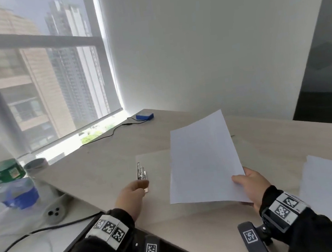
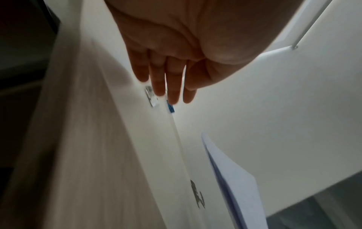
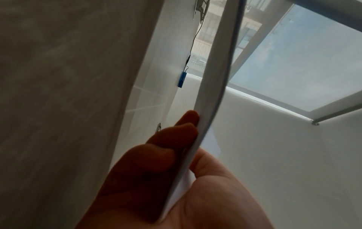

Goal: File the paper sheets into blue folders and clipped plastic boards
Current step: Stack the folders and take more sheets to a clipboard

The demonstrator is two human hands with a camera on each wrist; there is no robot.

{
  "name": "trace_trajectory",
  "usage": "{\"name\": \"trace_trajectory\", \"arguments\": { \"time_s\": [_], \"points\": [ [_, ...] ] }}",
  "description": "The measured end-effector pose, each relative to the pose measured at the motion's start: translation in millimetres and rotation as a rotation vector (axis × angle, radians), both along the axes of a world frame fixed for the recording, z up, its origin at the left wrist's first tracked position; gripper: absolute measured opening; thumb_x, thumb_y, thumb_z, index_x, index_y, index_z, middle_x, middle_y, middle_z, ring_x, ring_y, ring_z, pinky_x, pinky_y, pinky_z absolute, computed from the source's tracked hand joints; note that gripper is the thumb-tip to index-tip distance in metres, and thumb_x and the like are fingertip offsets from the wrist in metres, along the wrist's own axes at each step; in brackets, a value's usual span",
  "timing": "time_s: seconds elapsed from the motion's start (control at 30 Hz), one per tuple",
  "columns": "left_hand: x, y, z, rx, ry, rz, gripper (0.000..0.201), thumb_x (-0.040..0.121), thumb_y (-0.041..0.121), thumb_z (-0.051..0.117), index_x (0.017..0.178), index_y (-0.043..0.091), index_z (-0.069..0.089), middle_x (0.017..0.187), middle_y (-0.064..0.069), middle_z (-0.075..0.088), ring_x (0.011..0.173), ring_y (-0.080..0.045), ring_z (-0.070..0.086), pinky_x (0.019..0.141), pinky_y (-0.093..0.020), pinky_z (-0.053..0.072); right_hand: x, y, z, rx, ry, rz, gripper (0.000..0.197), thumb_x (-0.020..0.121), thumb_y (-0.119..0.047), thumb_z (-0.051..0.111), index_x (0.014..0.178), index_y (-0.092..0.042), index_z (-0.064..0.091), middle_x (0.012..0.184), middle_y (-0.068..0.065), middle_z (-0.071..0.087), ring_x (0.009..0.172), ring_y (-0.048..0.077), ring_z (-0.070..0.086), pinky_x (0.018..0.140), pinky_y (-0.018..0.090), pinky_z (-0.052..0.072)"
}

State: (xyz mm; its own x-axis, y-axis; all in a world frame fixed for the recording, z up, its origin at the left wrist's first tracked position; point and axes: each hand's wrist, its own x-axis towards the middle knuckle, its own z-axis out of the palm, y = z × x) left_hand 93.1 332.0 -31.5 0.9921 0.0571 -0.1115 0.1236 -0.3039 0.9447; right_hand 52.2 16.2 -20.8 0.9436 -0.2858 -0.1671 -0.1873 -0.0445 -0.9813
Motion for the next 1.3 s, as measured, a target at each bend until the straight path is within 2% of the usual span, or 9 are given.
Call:
{"name": "trace_trajectory", "arguments": {
  "time_s": [0.13, 0.3, 0.47, 0.57, 0.7, 0.83, 1.0, 1.13, 1.3],
  "points": [
    [11, 20, -6, 0.189, 0.039, -0.056, 0.047, 0.084, 0.021, 0.055, 0.131, 0.025, 0.054, 0.131, 0.001, 0.061, 0.120, -0.022, 0.057, 0.109, -0.037, 0.038, 20, 20, -5, -0.024, 0.042, 0.069, 0.025, 0.094, -0.002, 0.047, 0.105, -0.013, 0.065, 0.097, 0.011, 0.072, 0.085, 0.033, 0.067, 0.064, 0.033, 0.053],
    [28, 31, -30, 0.101, 0.041, -0.160, 0.045, 0.060, 0.019, 0.052, 0.095, 0.044, 0.064, 0.113, 0.010, 0.071, 0.110, -0.018, 0.064, 0.103, -0.047, 0.045, 38, 49, -10, -0.059, 0.084, 0.161, 0.025, 0.091, 0.002, 0.048, 0.094, -0.015, 0.067, 0.099, 0.013, 0.073, 0.094, 0.035, 0.069, 0.085, 0.043, 0.056],
    [52, 45, -65, 0.119, 0.060, -0.190, 0.057, 0.061, 0.042, 0.061, 0.117, 0.054, 0.057, 0.132, 0.011, 0.062, 0.127, -0.021, 0.054, 0.107, -0.047, 0.043, 50, 60, -13, -0.073, 0.107, 0.195, 0.021, 0.091, 0.001, 0.050, 0.098, -0.013, 0.065, 0.099, 0.015, 0.073, 0.091, 0.036, 0.069, 0.075, 0.038, 0.056],
    [62, 49, -83, 0.157, 0.067, -0.201, 0.063, 0.063, 0.039, 0.055, 0.123, 0.057, 0.052, 0.134, 0.021, 0.058, 0.139, -0.017, 0.040, 0.115, -0.049, 0.029, 54, 65, -14, -0.099, 0.115, 0.220, 0.022, 0.091, 0.001, 0.051, 0.097, -0.013, 0.066, 0.100, 0.015, 0.073, 0.095, 0.037, 0.069, 0.087, 0.046, 0.056],
    [85, 59, -117, 0.142, 0.118, -0.183, 0.059, 0.069, 0.046, 0.061, 0.125, 0.061, 0.049, 0.142, 0.008, 0.052, 0.131, -0.028, 0.049, 0.104, -0.050, 0.044, 56, 67, -14, -0.150, 0.140, 0.256, 0.020, 0.091, -0.002, 0.052, 0.091, -0.017, 0.066, 0.103, 0.013, 0.073, 0.098, 0.036, 0.069, 0.094, 0.050, 0.052],
    [70, 57, -95, 0.128, 0.056, -0.235, 0.069, 0.061, 0.032, 0.052, 0.125, 0.058, 0.051, 0.134, 0.023, 0.058, 0.143, -0.014, 0.033, 0.116, -0.049, 0.027, 57, 62, -10, -0.147, 0.159, 0.293, 0.019, 0.092, -0.006, 0.055, 0.109, -0.008, 0.063, 0.109, 0.017, 0.070, 0.101, 0.036, 0.067, 0.096, 0.048, 0.051],
    [27, 34, -14, -0.017, 0.144, -0.151, 0.032, 0.083, 0.003, 0.053, 0.100, 0.027, 0.067, 0.101, 0.003, 0.072, 0.104, -0.021, 0.064, 0.088, -0.027, 0.050, 54, 48, -5, -0.174, 0.164, 0.294, 0.024, 0.092, -0.002, 0.053, 0.115, -0.002, 0.061, 0.106, 0.019, 0.070, 0.082, 0.030, 0.067, 0.070, 0.034, 0.058],
    [47, 38, 10, 0.024, 0.145, -0.030, 0.009, 0.079, 0.015, 0.062, 0.084, 0.023, 0.060, 0.102, -0.006, 0.058, 0.097, -0.021, 0.051, 0.072, -0.027, 0.043, 51, 37, -4, -0.221, 0.192, 0.307, 0.030, 0.093, 0.000, 0.049, 0.121, -0.010, 0.056, 0.104, 0.016, 0.068, 0.062, 0.017, 0.063, 0.044, 0.020, 0.047],
    [83, 34, 17, 0.001, 0.205, 0.057, 0.015, 0.090, 0.011, 0.052, 0.102, 0.020, 0.055, 0.107, -0.006, 0.054, 0.099, -0.022, 0.047, 0.062, -0.022, 0.038, 53, 35, -8, -0.292, 0.227, 0.328, 0.027, 0.091, -0.001, 0.048, 0.105, -0.021, 0.059, 0.088, 0.010, 0.068, 0.047, 0.017, 0.057, 0.035, 0.022, 0.040]
  ]
}}
